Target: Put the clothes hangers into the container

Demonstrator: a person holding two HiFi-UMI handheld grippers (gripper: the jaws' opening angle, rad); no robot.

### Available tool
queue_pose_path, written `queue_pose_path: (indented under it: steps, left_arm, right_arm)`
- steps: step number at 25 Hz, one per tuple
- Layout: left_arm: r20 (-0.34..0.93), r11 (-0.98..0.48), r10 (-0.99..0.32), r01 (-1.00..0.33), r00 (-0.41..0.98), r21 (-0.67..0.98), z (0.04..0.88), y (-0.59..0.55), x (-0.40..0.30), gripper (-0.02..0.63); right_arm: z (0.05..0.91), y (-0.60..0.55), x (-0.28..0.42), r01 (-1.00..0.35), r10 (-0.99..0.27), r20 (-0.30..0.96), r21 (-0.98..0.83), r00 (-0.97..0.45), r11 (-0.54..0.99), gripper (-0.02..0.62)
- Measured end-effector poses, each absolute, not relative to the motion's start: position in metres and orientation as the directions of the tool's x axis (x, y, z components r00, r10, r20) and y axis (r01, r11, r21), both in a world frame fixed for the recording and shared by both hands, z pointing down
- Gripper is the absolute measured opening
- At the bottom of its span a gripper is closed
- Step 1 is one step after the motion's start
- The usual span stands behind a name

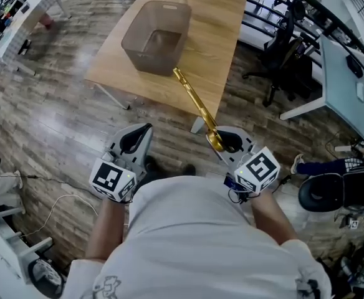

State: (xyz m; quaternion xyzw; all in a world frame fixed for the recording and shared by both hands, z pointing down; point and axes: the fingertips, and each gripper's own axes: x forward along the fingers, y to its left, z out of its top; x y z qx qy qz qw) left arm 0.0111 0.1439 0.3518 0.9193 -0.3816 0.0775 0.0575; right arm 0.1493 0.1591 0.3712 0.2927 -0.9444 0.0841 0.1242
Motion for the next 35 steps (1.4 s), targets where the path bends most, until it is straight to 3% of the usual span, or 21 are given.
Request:
queue_pose_path:
  steps: [15,35]
  left_arm:
    - [0.177,-0.687,-0.703,-0.722,0.688,0.078,0.357,0.127,-0.025,0.006]
    - [0.174,-0.744,-0.642,-0.661,0.747,0.093,0.355,0.070,-0.151,0.006]
  right_arm:
    - [0.377,0.136,0.116,-0.572,-0.516,0.314,-0.119,-0.797,0.812,0.048]
    - [0.374,0.068,0.004,-0.662,-0.599,0.347,-0.090,-0.721,0.744,0.049]
